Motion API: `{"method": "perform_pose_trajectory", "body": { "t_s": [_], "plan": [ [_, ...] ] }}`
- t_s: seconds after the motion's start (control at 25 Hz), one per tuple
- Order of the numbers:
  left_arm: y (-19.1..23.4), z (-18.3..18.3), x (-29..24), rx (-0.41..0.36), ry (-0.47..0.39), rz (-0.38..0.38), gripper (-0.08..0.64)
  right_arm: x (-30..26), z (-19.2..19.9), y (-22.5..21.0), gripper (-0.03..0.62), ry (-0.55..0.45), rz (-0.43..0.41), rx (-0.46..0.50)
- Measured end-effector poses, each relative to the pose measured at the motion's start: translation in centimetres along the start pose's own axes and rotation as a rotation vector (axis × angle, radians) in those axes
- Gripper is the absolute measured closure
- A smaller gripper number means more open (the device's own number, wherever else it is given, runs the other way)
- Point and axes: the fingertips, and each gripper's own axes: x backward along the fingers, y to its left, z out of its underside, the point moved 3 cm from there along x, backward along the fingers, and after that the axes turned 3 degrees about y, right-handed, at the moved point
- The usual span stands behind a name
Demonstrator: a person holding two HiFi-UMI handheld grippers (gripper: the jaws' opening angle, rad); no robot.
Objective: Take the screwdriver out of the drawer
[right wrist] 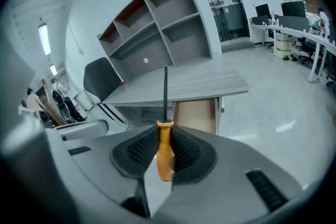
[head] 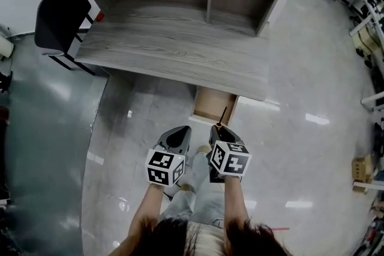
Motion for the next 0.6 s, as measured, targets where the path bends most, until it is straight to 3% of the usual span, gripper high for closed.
{"method": "perform_pose_trajectory", "body": {
  "t_s": [0.6],
  "plan": [
    [-3.0, -2.0, 6.9, -0.086, -0.077, 0.044, 0.543, 7.3, -0.5, 3.5, 0.508, -0.117, 0.012, 0.090]
  ]
}}
